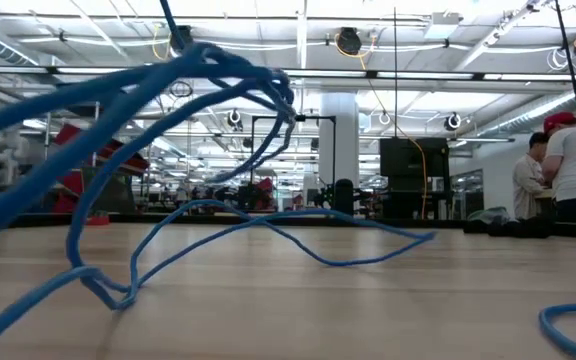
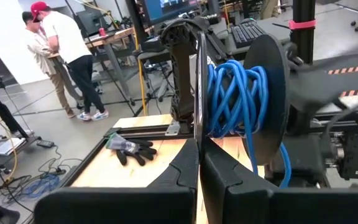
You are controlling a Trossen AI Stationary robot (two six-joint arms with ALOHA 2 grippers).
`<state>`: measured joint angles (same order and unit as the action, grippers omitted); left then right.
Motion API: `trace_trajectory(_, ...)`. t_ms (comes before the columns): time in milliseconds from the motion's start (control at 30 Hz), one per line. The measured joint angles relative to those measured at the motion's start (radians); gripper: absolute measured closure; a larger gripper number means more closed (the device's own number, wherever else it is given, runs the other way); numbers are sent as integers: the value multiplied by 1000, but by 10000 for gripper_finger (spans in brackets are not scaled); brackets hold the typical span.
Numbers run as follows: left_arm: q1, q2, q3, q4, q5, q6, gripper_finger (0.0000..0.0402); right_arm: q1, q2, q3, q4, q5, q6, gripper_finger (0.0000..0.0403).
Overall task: Coil cords
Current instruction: Coil the blue wire onto a spool
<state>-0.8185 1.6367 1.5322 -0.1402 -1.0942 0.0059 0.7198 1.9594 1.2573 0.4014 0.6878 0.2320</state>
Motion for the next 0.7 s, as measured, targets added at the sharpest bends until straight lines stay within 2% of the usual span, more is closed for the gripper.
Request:
trace_trajectory(67,0,0,0,0,0,0,395,1,0,-2,-65,33,19,348)
trace_trajectory(167,0,0,0,-7,0,-25,395,-1,0,-2,-70,69,7,348)
trace_trajectory(267,-2,0,0,-8,0,-26,395,-1,-9,-2,-64,54,-64,341)
trace_trajectory(400,-9,0,0,-15,0,-28,395,6,-29,40,-112,35,-135,302)
trace_trajectory(567,-11,0,0,-18,5,-53,395,6,-41,121,-171,35,-136,245)
trace_trajectory(700,-6,0,0,-20,20,-76,395,-26,-43,149,-154,-8,-103,223)
